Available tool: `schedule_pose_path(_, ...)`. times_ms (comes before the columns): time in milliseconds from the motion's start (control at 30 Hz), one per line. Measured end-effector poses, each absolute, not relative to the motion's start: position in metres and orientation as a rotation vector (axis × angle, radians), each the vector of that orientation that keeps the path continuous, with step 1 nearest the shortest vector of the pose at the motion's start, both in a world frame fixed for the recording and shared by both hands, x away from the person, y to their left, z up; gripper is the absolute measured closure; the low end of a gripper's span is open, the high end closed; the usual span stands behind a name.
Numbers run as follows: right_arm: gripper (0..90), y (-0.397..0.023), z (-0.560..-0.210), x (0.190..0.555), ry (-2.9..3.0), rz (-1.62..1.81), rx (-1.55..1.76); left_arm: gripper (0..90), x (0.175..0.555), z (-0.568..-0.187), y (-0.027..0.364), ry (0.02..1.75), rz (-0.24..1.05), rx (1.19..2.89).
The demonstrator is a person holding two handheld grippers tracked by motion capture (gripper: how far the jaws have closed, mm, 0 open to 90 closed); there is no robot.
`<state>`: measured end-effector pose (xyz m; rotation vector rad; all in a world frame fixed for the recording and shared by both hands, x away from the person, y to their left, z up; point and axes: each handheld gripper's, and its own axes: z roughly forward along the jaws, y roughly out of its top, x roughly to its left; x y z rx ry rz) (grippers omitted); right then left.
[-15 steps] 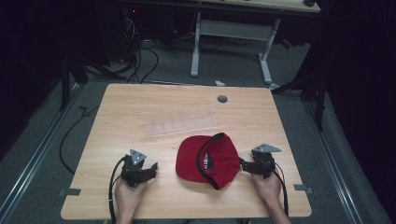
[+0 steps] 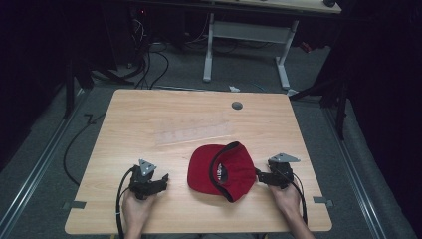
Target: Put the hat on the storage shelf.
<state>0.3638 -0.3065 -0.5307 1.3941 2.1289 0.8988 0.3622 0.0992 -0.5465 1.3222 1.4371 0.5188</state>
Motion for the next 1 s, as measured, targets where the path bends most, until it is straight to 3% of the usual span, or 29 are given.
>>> schedule_pose_path(233, 36.3, -0.312, -0.52, 0.362, 2.112, 0.94, 1.429, 28.3, 0.362, -0.547, 0.099, 1.437, 0.519, 1.323)
schedule_pose_path(433, 31.6, -0.308, -0.496, 0.364, 2.123, 1.03, 1.353, 28.2, 0.363, -0.547, 0.099, 1.439, 0.522, 1.32)
schedule_pose_path(1000, 24.0, -0.268, -0.475, 0.403, 2.262, 1.167, 1.241, 27.9, 0.363, -0.547, 0.099, 1.442, 0.525, 1.321)
